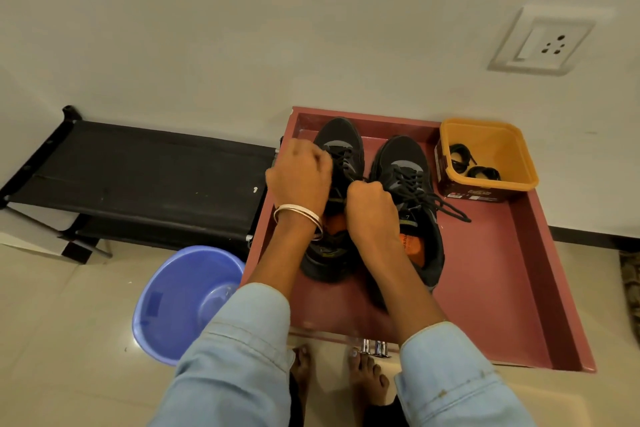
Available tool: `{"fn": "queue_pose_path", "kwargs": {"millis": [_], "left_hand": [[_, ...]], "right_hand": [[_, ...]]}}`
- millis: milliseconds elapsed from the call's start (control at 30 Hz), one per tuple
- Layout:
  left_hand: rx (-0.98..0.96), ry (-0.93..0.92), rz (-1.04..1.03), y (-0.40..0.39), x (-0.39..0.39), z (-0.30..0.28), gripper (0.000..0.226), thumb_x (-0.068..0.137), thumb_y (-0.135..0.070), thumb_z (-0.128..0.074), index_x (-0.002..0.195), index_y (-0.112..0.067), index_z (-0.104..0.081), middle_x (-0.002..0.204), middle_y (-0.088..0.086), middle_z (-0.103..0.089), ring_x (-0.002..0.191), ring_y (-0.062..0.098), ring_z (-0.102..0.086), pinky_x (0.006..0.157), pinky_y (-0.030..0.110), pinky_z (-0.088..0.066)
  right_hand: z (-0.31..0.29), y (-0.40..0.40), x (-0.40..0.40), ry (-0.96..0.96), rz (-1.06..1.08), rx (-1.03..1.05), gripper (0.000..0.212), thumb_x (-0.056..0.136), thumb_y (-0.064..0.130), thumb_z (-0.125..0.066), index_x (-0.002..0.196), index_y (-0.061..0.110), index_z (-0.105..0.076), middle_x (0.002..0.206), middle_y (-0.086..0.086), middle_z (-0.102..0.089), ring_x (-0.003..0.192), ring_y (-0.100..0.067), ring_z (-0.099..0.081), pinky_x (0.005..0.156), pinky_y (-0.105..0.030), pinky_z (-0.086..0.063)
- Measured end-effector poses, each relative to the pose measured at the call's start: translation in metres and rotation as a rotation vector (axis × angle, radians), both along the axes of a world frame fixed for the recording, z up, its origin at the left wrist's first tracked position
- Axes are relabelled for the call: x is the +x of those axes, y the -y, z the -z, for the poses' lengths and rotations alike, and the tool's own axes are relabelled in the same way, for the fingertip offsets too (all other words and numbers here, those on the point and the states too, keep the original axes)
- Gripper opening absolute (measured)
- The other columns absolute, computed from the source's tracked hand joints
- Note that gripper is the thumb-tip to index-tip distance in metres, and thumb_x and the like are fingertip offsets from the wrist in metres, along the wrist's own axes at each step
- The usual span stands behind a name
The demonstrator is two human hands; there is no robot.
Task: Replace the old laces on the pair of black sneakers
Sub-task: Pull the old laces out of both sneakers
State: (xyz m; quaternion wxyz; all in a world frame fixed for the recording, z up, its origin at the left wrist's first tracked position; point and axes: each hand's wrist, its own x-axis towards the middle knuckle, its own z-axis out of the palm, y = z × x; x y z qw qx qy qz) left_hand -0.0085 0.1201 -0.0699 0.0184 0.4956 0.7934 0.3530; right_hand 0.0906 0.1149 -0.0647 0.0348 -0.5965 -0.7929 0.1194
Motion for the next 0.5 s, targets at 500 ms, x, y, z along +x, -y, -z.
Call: {"fn": "queue_pose_path", "kwargs": {"millis": [500], "left_hand": [[-0.329, -0.31, 0.215, -0.003, -0.002, 0.002, 0.024, 0.088, -0.034, -0.059, 0.112, -0.035, -0.063, 0.119, -0.004, -0.054, 0.115, 0.021, -0.047, 0.097, 0.044, -0.029]], "right_hand": [[-0.001, -0.001, 0.001, 0.014, -0.022, -0.007, 0.019, 0.096, -0.001, -0.04, 0.106, 0.0, -0.055, 0.105, -0.018, -0.058, 0.094, -0.034, -0.06, 0.067, -0.032, -0.039]]}}
